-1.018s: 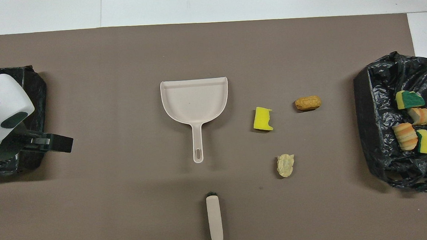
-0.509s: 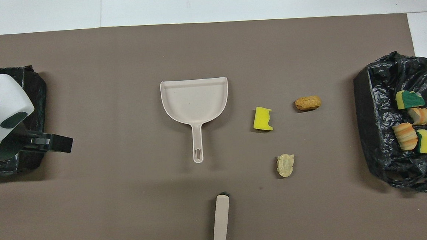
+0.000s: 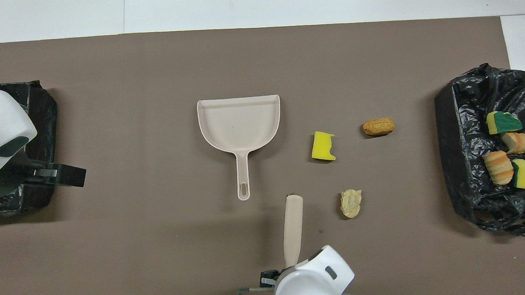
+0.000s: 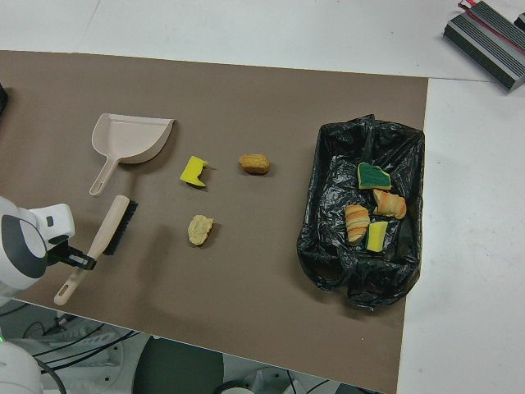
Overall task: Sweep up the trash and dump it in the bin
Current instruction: 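Grasp the brush with the right gripper while the left gripper grasps the dustpan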
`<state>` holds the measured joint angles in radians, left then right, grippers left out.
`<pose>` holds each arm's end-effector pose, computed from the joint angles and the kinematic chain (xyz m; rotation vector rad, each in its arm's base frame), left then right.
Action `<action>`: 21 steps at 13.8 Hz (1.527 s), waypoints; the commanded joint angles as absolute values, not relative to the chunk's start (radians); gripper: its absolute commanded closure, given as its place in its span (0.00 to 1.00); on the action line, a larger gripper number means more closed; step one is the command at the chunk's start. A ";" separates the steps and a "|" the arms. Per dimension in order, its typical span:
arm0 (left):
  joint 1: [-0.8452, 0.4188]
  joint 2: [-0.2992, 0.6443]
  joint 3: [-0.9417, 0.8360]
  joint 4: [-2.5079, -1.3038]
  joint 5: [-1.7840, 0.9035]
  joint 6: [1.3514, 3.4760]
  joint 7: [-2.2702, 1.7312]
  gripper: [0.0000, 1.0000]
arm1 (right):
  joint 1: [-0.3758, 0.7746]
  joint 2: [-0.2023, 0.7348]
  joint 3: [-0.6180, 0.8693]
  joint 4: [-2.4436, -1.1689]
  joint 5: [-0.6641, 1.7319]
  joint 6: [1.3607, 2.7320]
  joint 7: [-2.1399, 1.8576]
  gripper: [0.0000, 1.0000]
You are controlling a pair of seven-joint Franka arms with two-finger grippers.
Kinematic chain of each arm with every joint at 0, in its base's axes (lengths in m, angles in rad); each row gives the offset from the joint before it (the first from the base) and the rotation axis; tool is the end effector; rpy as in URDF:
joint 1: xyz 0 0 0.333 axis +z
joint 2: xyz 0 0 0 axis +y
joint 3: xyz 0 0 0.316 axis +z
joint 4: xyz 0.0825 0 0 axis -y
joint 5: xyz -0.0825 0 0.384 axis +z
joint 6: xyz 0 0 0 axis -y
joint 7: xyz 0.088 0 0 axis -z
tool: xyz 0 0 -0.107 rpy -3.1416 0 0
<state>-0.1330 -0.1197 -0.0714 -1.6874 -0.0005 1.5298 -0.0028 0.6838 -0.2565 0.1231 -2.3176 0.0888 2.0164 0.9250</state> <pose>0.5008 -0.1062 0.6299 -3.1134 0.3139 0.0582 0.3139 0.3373 0.4399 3.1258 -0.2552 -0.1041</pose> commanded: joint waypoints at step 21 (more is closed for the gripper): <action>-0.551 0.194 -0.094 -1.882 -0.017 2.167 -0.451 0.00 | -0.063 0.034 0.137 -2.184 -0.373 2.161 -0.153 1.00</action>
